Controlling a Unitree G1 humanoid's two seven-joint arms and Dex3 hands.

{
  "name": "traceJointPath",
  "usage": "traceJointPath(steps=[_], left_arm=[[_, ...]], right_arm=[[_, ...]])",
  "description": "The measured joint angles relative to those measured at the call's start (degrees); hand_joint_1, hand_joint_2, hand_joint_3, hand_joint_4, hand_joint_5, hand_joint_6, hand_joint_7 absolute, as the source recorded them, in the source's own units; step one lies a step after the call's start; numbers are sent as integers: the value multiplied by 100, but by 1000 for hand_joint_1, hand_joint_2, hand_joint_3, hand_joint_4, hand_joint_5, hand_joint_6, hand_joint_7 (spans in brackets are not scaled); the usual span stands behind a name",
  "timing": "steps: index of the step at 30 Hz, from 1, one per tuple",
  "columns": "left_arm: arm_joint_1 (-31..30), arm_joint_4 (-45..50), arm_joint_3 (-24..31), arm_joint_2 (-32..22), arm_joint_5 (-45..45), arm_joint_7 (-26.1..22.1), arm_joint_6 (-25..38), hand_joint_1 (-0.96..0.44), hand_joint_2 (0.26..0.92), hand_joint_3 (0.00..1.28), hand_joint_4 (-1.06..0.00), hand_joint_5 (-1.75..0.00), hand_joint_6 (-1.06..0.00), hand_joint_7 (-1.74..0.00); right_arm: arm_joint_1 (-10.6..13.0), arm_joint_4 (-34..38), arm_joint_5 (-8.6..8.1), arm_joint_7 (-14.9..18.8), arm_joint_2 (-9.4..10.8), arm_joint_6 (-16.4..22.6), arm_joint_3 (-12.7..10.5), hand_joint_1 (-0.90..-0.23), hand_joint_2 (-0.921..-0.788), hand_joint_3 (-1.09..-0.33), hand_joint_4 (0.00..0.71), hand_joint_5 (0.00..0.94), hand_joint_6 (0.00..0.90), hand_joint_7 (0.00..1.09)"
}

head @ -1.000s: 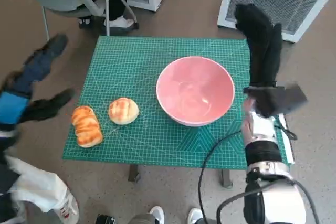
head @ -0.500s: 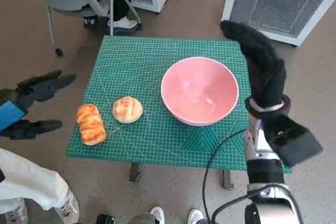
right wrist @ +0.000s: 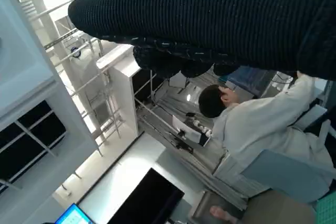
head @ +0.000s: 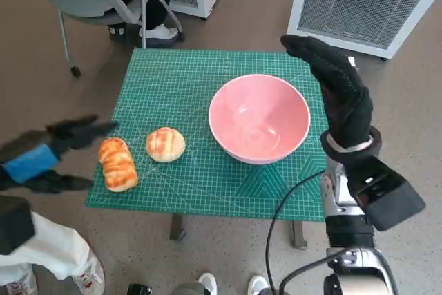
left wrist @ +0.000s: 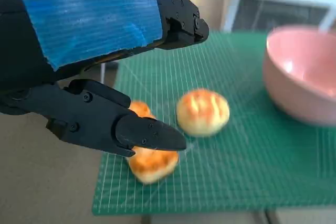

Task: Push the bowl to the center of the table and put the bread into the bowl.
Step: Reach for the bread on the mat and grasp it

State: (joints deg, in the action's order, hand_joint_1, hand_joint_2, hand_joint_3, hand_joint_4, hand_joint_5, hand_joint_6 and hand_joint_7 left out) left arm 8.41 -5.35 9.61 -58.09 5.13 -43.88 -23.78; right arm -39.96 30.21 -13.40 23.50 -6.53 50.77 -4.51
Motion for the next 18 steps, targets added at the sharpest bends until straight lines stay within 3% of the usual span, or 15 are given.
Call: traceJointPath(steps=[8, 18], left_arm=[[482, -716, -520, 51, 508, 165, -786, -179, 825, 0, -221, -10, -385, -24], [1191, -1734, -1142, 150, 1513, 914, -1899, -182, 830, 2, -244, -10, -402, -20]], right_arm=[[28, -3, -19, 4, 6, -30, -5, -580, -921, -793, 333, 35, -1, 792], [60, -3, -18, 5, -3, -32, -19, -583, -921, -795, 329, 36, -1, 793]])
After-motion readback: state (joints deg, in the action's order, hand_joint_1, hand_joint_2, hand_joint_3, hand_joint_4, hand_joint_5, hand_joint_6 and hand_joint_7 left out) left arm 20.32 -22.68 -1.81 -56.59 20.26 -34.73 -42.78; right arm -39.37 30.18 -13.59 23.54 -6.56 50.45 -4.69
